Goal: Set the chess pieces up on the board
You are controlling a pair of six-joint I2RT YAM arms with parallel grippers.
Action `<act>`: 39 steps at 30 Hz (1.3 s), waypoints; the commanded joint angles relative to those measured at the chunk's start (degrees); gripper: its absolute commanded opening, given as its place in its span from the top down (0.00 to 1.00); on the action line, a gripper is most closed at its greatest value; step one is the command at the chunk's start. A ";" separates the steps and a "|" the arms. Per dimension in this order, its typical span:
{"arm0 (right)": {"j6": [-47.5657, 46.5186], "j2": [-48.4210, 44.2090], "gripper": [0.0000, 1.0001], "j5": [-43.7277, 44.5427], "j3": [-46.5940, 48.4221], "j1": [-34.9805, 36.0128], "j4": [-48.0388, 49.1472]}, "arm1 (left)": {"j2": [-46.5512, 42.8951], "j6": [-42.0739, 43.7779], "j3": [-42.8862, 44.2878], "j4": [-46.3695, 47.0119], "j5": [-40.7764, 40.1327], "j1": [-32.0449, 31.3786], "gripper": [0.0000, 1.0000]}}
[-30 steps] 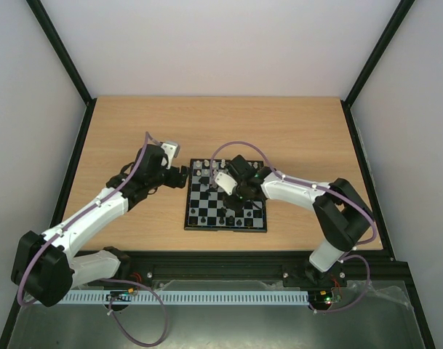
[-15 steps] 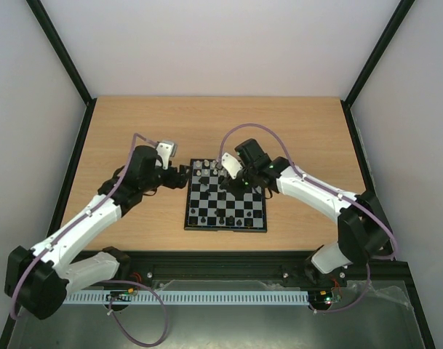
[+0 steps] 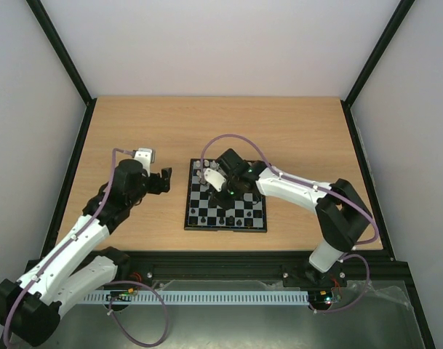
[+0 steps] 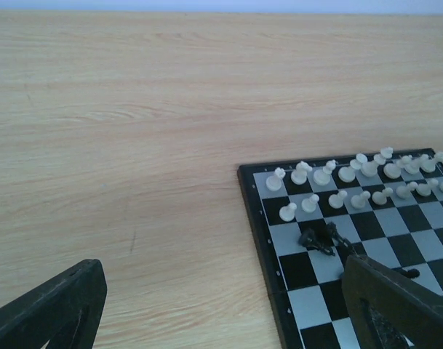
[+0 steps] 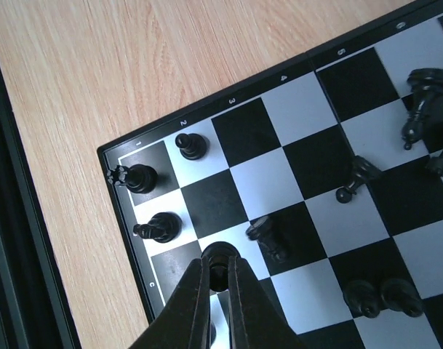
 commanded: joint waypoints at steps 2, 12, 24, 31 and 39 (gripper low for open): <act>-0.71 3.09 0.98 0.14 2.77 1.07 -4.06 | 0.12 1.39 0.03 0.80 -0.83 2.49 0.08; -0.87 8.03 0.98 0.67 6.01 2.92 -4.34 | 0.26 1.80 -0.40 0.61 -0.24 3.10 0.08; -0.63 12.95 0.98 2.38 8.41 4.33 -4.77 | 0.64 1.97 -0.53 0.67 0.48 3.19 0.08; -0.68 13.76 0.98 2.35 8.45 4.75 -4.79 | 0.78 2.19 -0.60 0.66 0.66 3.19 0.08; -0.87 14.18 0.97 2.26 8.46 5.55 -4.92 | 0.95 2.15 -0.64 0.68 0.91 3.19 0.08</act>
